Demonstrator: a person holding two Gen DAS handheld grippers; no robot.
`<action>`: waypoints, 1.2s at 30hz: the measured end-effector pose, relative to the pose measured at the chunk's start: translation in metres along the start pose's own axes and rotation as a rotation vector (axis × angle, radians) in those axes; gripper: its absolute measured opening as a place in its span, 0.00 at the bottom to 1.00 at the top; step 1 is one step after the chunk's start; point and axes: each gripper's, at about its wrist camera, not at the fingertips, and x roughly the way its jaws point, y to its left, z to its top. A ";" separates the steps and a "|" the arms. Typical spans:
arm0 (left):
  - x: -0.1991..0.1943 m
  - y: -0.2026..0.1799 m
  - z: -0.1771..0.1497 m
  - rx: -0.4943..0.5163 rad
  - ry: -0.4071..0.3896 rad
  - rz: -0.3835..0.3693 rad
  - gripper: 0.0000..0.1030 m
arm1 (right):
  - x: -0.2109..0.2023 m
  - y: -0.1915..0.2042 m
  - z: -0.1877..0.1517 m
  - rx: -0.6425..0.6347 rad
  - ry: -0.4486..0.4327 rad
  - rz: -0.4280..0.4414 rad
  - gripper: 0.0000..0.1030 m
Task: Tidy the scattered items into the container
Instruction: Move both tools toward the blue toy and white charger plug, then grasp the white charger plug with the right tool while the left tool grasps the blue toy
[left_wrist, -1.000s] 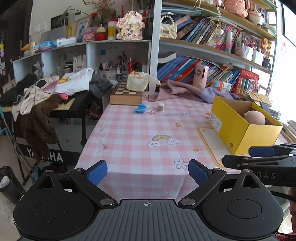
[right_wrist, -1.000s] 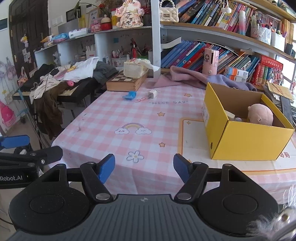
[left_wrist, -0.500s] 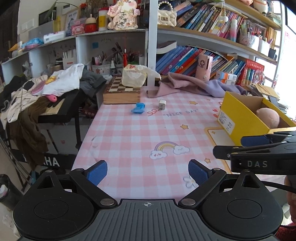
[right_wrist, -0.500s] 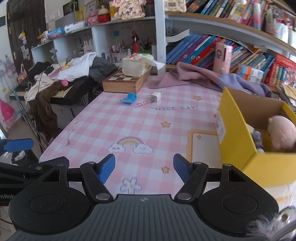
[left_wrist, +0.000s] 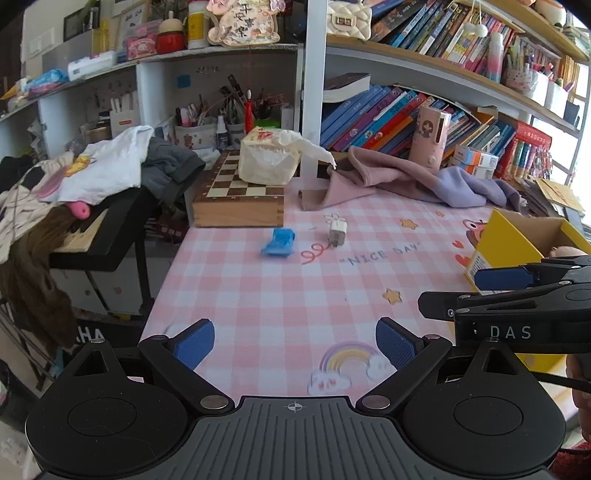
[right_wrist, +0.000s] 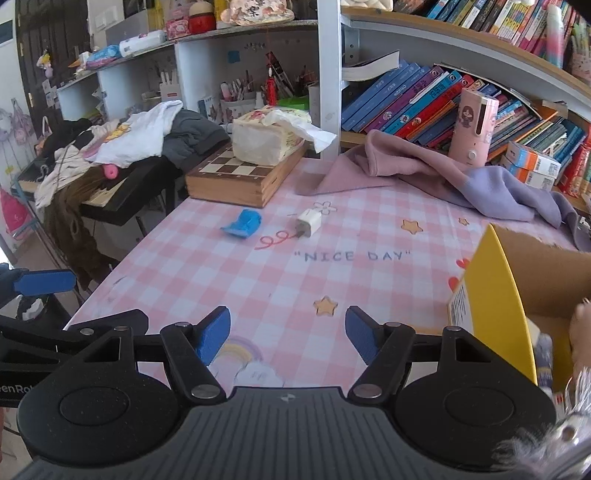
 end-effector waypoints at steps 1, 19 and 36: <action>0.007 0.001 0.004 0.005 0.000 0.001 0.93 | 0.007 -0.003 0.004 0.003 0.002 -0.001 0.65; 0.136 0.021 0.060 0.010 0.043 0.018 0.87 | 0.143 -0.037 0.076 0.108 0.083 0.000 0.55; 0.220 0.024 0.072 0.025 0.134 -0.032 0.65 | 0.229 -0.050 0.106 0.106 0.196 0.073 0.40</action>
